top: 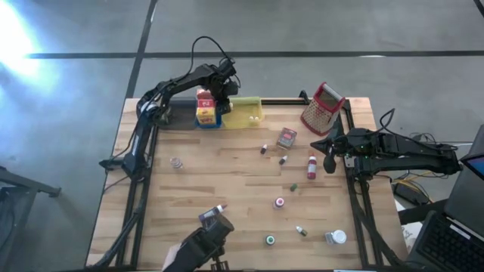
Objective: Pick & Place Kitchen Items
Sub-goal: Put the left small violet food coloring bottle into the yellow bin
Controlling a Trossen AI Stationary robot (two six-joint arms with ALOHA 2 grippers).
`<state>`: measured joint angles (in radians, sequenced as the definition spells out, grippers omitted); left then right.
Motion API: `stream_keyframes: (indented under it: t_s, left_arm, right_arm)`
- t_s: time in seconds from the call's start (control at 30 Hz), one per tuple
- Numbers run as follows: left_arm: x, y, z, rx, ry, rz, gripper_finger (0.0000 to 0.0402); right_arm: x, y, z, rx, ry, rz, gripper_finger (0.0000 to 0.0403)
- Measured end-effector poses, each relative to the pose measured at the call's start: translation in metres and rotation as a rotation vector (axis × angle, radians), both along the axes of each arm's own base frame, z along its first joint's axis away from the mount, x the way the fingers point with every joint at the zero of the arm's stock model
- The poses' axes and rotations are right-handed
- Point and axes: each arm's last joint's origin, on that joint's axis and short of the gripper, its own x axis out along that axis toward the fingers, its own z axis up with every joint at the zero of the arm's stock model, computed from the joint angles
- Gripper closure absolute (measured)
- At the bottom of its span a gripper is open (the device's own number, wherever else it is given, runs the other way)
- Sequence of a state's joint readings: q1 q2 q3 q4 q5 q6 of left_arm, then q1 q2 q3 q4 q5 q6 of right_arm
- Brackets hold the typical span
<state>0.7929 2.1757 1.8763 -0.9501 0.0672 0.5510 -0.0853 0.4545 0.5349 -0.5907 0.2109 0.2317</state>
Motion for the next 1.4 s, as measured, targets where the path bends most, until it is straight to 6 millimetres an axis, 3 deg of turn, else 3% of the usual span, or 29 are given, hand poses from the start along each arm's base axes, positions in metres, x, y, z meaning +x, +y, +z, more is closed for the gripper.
stream_keyframes:
  t_s: [1.4]
  left_arm:
    - [-0.0005,-0.0015,-0.0007,-0.006,0.016,-0.003,0.0321]
  right_arm:
    - [0.0001,-0.0001,-0.0001,0.0,0.001,-0.001,0.0394]
